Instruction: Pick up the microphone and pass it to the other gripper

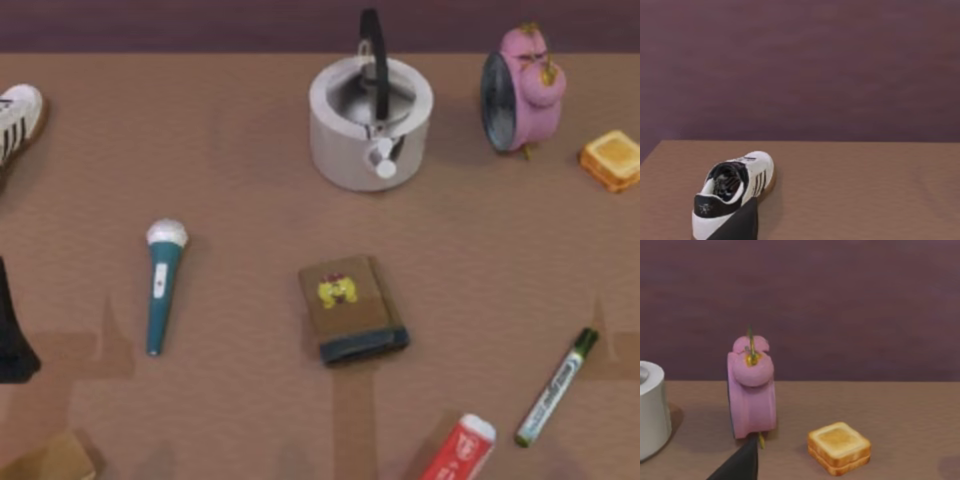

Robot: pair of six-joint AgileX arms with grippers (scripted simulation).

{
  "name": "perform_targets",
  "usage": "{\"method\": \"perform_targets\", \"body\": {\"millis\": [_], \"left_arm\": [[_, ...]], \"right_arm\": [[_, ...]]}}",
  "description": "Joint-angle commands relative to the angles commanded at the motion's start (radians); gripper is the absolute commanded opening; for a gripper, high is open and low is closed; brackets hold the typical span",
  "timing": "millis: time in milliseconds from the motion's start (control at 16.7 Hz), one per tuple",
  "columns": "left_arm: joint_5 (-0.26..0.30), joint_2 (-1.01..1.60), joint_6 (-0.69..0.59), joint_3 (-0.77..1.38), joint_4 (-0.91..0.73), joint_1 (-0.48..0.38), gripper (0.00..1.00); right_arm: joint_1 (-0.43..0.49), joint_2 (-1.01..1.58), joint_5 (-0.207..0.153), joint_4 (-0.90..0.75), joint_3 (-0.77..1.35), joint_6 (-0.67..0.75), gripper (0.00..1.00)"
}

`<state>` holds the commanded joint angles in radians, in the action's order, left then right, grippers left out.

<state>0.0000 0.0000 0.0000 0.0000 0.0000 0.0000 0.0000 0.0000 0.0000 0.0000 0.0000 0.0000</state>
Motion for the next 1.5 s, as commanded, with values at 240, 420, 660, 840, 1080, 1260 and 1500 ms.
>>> {"method": "perform_targets", "body": {"millis": [240,420,660,840,1080,1260,1500], "left_arm": [[0.003,0.032,-0.005,0.024,-0.021,-0.01,1.0],[0.006,0.159,-0.027,0.112,-0.097,-0.042,1.0],[0.003,0.462,-0.077,0.309,-0.247,-0.097,1.0],[-0.003,0.749,-0.124,0.495,-0.374,-0.144,1.0],[-0.01,1.146,-0.189,0.752,-0.54,-0.209,1.0],[-0.015,1.419,-0.231,0.924,-0.653,-0.253,1.0],[-0.022,1.688,-0.272,1.085,-0.774,-0.298,1.0]], "right_arm": [[0.0,0.0,0.0,0.0,0.0,0.0,1.0],[0.0,0.0,0.0,0.0,0.0,0.0,1.0],[0.0,0.0,0.0,0.0,0.0,0.0,1.0],[0.0,0.0,0.0,0.0,0.0,0.0,1.0],[0.0,0.0,0.0,0.0,0.0,0.0,1.0],[0.0,0.0,0.0,0.0,0.0,0.0,1.0],[0.0,0.0,0.0,0.0,0.0,0.0,1.0]]}}
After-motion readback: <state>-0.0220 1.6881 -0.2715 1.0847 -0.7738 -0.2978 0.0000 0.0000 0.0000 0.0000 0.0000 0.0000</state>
